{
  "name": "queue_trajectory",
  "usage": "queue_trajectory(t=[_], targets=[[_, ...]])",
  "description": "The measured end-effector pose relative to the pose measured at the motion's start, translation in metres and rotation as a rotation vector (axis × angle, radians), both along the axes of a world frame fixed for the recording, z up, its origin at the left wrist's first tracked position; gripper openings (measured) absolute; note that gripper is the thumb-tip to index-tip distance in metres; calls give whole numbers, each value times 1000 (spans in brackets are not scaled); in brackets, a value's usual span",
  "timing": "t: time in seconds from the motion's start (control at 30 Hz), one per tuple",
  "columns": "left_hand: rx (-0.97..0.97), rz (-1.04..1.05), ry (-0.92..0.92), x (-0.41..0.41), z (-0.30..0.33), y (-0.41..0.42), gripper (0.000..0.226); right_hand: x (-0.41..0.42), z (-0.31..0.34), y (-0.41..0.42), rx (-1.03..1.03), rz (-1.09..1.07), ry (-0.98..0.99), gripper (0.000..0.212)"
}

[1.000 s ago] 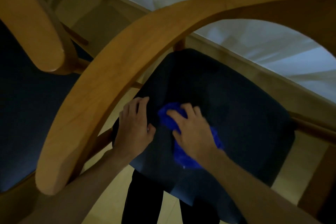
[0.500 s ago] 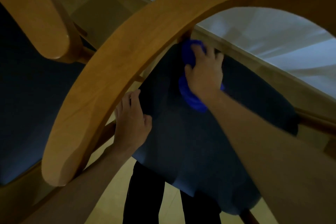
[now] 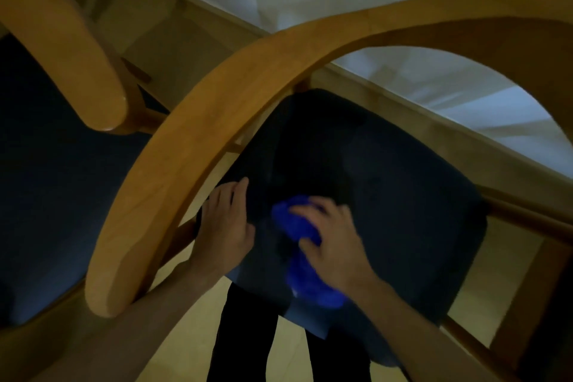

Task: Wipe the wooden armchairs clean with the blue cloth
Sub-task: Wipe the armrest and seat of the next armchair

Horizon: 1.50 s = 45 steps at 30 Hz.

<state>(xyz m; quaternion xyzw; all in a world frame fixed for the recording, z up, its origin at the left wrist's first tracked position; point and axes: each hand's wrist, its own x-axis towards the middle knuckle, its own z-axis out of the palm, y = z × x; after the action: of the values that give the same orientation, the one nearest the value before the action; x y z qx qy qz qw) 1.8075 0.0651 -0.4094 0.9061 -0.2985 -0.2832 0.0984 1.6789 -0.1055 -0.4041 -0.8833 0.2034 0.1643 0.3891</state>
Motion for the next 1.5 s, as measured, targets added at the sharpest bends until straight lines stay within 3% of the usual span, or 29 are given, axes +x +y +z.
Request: queue_trajectory(t=[0.1, 0.23, 0.37, 0.47, 0.6, 0.8, 0.9, 1.03, 1.13, 1.3, 1.37, 1.5], targets=[[-41, -29, 24, 0, 3, -6, 76, 18, 10, -55, -206, -281, -71, 57], [-84, -76, 8, -3, 8, -26, 73, 47, 6, -145, -423, -433, 54, 60], [-101, -33, 16, -12, 12, -50, 68, 66, -15, -155, -448, -256, 258, 61], [-118, -27, 33, -19, 18, -62, 63, 47, -18, -102, -373, -185, 209, 70], [-137, -85, 50, -32, 31, -78, 60, -43, -12, -32, -233, 139, 203, 78], [-192, -113, 90, -51, 35, -97, 58, -104, -6, -18, 19, 267, 239, 68], [-191, -52, 146, -60, 33, -101, 65, -87, 7, -63, 55, 133, 127, 63], [-205, 63, 203, -72, 31, -94, 70, -41, 18, -147, -256, -253, -3, 63], [-151, 179, 256, -83, 31, -87, 71, 1, 9, -210, -412, -332, 97, 59], [-114, 215, 328, -115, 37, -92, 71, 1, -20, -186, -410, -188, 244, 62], [-100, 217, 366, -124, 39, -100, 71, -28, -17, -158, -374, -125, 196, 69], [-83, 158, 381, -133, 43, -126, 71, -115, -7, -107, -252, 206, 248, 76]])
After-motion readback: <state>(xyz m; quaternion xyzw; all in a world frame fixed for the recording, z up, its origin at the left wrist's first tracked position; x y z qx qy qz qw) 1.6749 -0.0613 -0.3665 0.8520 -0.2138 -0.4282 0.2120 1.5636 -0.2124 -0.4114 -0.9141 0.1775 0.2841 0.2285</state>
